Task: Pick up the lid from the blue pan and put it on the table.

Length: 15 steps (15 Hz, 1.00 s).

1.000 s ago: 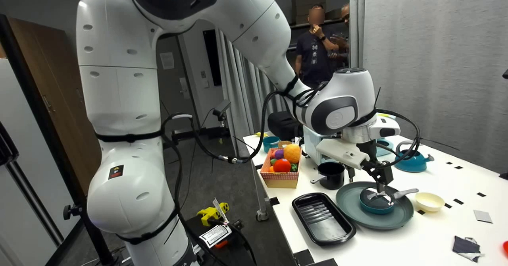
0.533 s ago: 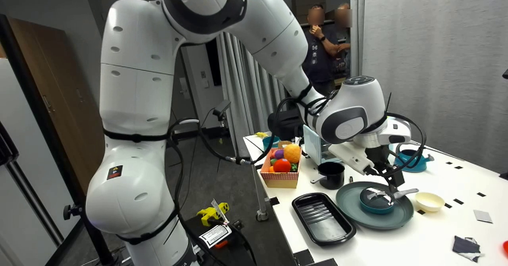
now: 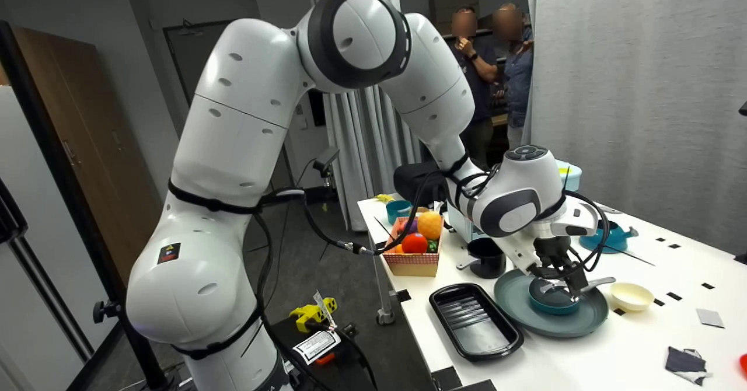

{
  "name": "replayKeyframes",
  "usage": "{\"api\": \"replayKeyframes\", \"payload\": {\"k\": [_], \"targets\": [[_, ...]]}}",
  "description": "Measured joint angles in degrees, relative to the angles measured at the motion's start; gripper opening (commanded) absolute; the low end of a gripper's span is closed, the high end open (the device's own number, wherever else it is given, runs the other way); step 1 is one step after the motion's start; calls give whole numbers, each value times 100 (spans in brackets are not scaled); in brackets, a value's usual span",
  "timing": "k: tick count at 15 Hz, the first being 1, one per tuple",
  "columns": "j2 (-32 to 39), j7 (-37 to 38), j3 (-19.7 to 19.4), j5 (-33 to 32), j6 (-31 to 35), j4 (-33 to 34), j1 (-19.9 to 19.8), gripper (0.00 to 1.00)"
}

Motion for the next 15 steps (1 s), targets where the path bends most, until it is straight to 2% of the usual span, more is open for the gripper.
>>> {"api": "replayKeyframes", "payload": {"k": [12, 15], "targets": [[1024, 521, 199, 0, 62, 1059, 85, 100], [1206, 557, 199, 0, 62, 1255, 113, 97]]}}
